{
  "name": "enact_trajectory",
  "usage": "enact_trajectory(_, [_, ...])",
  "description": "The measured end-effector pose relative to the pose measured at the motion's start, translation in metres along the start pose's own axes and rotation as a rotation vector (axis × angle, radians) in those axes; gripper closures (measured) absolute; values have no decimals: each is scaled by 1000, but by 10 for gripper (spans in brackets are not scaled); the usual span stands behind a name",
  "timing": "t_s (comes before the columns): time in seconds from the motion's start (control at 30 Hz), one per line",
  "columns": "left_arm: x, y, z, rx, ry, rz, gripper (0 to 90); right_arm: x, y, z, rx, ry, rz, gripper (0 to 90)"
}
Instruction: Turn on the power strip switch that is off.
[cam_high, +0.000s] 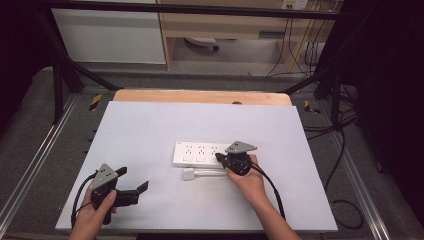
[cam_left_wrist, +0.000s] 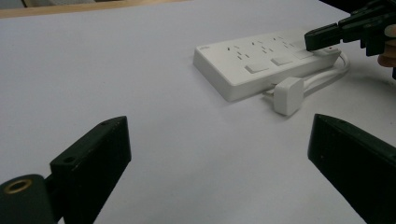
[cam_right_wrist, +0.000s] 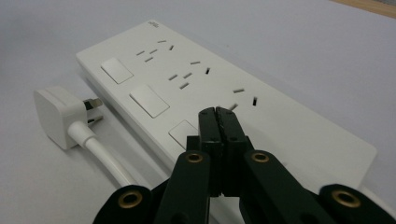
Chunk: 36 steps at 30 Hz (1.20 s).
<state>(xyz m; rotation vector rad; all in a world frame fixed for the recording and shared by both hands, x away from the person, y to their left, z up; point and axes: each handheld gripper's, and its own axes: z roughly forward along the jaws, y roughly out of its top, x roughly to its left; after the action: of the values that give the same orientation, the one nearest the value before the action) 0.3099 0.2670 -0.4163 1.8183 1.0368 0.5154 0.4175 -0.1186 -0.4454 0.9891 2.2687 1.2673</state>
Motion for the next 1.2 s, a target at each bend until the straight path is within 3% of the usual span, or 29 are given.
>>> enact_trajectory(0.8, [1,0,1,4,2,-2,61,-2,-5,0,-10,2,23,900])
enact_trajectory(1.2, [1,0,1,5,3,-2,61,0,5,-4,-28,17,23,900])
